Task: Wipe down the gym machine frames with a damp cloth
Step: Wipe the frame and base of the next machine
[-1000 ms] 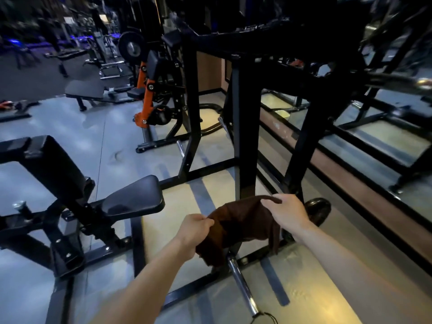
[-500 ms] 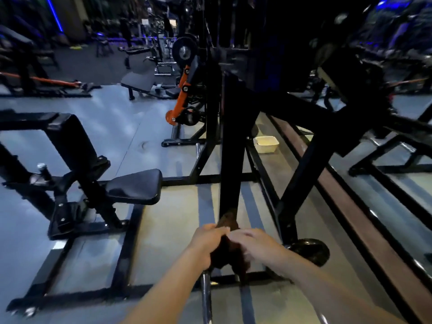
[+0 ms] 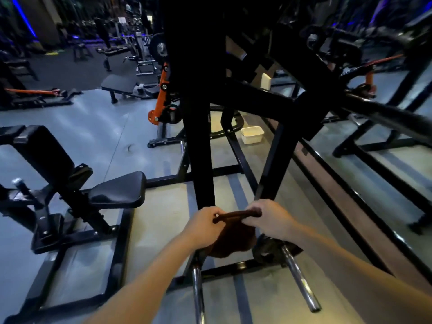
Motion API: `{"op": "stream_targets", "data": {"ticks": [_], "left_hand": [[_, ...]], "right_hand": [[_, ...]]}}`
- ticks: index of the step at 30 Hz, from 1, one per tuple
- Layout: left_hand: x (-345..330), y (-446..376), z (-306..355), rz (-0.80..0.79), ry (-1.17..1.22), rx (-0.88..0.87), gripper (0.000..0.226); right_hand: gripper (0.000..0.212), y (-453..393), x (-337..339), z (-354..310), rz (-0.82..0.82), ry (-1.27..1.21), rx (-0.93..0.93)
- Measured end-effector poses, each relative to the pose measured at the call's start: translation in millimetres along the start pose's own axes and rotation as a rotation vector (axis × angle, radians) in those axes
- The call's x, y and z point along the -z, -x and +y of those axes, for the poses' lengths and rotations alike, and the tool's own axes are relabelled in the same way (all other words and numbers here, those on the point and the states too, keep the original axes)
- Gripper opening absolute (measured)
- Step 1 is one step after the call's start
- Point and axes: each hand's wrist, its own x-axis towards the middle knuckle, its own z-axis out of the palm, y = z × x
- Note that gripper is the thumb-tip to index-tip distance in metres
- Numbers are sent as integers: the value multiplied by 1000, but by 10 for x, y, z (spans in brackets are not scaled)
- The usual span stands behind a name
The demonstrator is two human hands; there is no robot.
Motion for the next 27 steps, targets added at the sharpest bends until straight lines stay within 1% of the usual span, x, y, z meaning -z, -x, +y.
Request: {"op": "stream_targets", "data": {"ticks": [1,2,3,5,6,7,8,10,11,12,14,16,17,18,19,20,21,22,24,25,26,27], "left_hand": [[-60,-33,11,8,-82,-16,10],[-131,-64,48,-5,-162,-23,16],[-211,-95,105,-23,-222,-8,21],[-404,-135,229,-24,-232,32,24],[-510,-169,283,-3,-178,60,21],[-607,-198,355,24,-65,105,17],[-690,-234,452,52,100,164,15],[-808,-335,644,82,483,313,19],[-881,-385,761,81,623,375,22],[-957,-432,868,68,701,412,24],[-1118,-529,1072,16,707,415,30],[-1307,-636,1284,-2,599,397,29],[-1402,-696,1381,7,553,388,27],[-1466,-744,1457,14,526,370,23],[-1543,-820,1576,19,526,349,17],[-1600,-888,1700,18,536,328,9],[-1638,-946,1827,20,547,308,6],[-1683,-1010,1919,18,545,291,12],[-1759,-1124,2047,-7,494,259,24],[-1791,-1145,2105,-17,465,244,31],[-1799,-1147,2136,-27,432,229,34],[-1818,-1179,2153,-34,420,222,36]], "right_hand": [[9,60,16,24,52,20,4],[13,116,23,42,99,32,-5],[13,156,17,62,150,35,-30],[9,242,-35,110,243,19,-78],[7,273,-66,141,280,3,-106],[8,285,-85,193,296,-33,-137],[9,297,-66,247,296,-83,-164],[10,306,-2,359,262,-185,-199],[13,307,47,463,236,-216,-201],[16,313,109,560,196,-244,-191],[19,336,319,752,74,-400,-193],[16,368,572,1037,-86,-676,-255],[12,372,693,1196,-137,-754,-287],[9,358,776,1340,-137,-775,-308],[8,331,895,1513,-94,-750,-327],[10,301,1007,1686,-23,-668,-311],[21,258,1125,1864,30,-566,-265],[37,216,1248,2034,18,-445,-184],[69,141,1451,2298,-133,-122,-2],[79,104,1530,2414,-181,25,67],[83,83,1574,2482,-192,123,114],[81,49,1618,2565,-176,180,145]]}}
